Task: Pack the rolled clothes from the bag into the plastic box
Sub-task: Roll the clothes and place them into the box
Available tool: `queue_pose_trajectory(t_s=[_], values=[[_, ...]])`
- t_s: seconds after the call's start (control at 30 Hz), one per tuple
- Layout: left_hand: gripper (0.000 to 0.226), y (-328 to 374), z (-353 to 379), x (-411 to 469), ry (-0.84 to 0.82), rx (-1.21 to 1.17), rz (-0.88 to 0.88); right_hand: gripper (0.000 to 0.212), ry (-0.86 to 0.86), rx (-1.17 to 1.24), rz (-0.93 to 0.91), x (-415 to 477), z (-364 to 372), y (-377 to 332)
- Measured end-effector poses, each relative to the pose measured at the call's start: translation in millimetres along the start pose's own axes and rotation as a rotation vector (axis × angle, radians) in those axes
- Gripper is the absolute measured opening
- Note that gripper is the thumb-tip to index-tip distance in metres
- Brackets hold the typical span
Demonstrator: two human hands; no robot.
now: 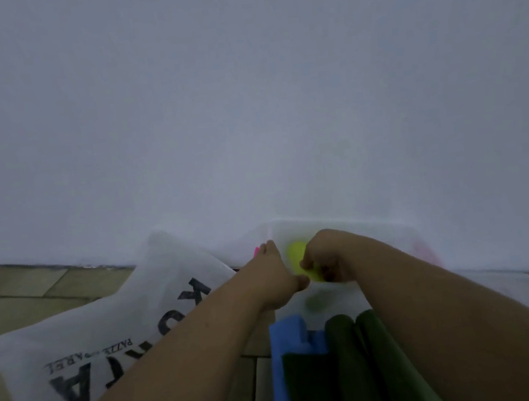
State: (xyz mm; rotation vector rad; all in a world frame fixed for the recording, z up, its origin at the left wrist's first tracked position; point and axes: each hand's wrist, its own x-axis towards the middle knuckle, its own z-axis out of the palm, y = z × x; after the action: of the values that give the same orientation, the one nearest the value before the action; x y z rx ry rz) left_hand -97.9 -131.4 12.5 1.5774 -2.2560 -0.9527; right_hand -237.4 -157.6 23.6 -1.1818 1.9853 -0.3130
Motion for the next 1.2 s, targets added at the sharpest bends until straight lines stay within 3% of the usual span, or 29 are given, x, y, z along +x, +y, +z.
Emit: queue_pose_trajectory(t_s=[0.03,0.13,0.2,0.27,0.37,0.5,0.6,0.73,0.8,0.9,0.97,1.0,1.1,1.13,1.2], values=[[0.087,0.5,0.6,1.0,0.003,-0.001,0.004,0.011,-0.018,-0.057,-0.033,3.4,7.3,-4.6],[0.086,2.4,1.4,2.0,0.007,0.025,-0.002,0.026,-0.041,-0.344,-0.111,12.7,19.6,-8.4],[0.09,2.8,1.5,1.7,0.008,0.052,-0.005,0.024,-0.018,-0.475,-0.134,14.5,20.0,-7.7],[0.093,3.7,1.4,1.1,0.001,0.078,-0.014,0.013,-0.004,-0.52,-0.161,18.6,17.3,-6.5],[0.093,4.7,0.8,0.0,-0.004,0.092,-0.026,0.026,0.01,-0.534,-0.181,23.3,16.7,-5.6],[0.093,4.9,1.9,0.6,0.001,0.09,-0.032,0.009,-0.019,-0.643,-0.219,28.1,15.9,-0.4],[0.09,4.3,2.9,2.8,0.024,0.069,-0.03,0.012,-0.032,-0.697,-0.23,28.0,13.7,3.0],[0.092,0.9,7.9,-1.6,0.079,-0.008,-0.014,0.036,0.0,-0.638,-0.269,3.9,7.9,5.8],[0.095,-1.1,7.4,-15.6,0.201,-0.062,0.025,0.042,0.179,-0.436,-0.398,-26.1,0.2,6.6],[0.09,-19.0,2.4,-61.6,0.366,-0.016,0.051,0.019,0.473,0.03,-0.547,-94.7,-11.1,32.8],[0.082,-44.9,9.2,-104.8,0.276,0.105,0.037,0.006,0.526,-0.034,-0.599,-145.8,-8.5,72.7],[0.081,-57.9,20.9,-128.7,0.17,0.212,-0.003,0.013,0.474,-0.13,-0.587,-169.8,-1.5,95.1],[0.09,-77.1,76.6,-184.5,-0.182,0.498,-0.153,0.018,0.128,-0.471,-0.364,-218.5,41.1,150.7],[0.096,-77.4,93.6,-194.4,-0.25,0.521,-0.173,0.016,0.065,-0.574,-0.311,-223.6,57.9,163.4],[0.103,-78.8,115.5,-203.2,-0.25,0.506,-0.187,0.02,0.114,-0.69,-0.285,-226.9,87.8,177.6]])
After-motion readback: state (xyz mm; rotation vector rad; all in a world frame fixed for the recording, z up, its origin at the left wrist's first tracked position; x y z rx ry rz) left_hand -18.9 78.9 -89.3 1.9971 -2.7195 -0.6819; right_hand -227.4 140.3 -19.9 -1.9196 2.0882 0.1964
